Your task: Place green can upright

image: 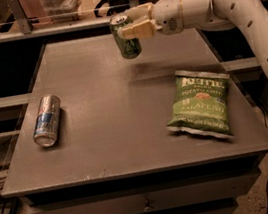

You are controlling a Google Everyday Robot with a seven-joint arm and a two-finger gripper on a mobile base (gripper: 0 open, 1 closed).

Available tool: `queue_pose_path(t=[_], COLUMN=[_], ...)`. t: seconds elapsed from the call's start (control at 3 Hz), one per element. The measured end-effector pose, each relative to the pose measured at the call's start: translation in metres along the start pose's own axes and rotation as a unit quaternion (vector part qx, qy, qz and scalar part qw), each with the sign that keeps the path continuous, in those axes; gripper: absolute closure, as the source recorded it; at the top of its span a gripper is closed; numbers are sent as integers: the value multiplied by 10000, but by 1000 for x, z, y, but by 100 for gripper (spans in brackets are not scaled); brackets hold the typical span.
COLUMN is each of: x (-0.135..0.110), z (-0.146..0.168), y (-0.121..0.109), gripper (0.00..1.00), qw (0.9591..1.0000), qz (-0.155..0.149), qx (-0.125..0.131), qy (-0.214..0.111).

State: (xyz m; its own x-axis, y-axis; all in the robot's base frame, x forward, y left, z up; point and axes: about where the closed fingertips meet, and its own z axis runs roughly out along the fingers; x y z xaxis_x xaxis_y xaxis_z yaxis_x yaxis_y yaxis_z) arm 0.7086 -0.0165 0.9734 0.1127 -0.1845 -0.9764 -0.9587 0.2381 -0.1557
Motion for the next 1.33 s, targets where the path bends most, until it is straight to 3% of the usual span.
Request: queue_pose_path(t=[0.67,1.33], x=[29,47], z=[0,0], y=[6,12], gripper=[100,59], qw=[9979,9962], qz=[309,539], qx=[211,299], qy=[-533,-622])
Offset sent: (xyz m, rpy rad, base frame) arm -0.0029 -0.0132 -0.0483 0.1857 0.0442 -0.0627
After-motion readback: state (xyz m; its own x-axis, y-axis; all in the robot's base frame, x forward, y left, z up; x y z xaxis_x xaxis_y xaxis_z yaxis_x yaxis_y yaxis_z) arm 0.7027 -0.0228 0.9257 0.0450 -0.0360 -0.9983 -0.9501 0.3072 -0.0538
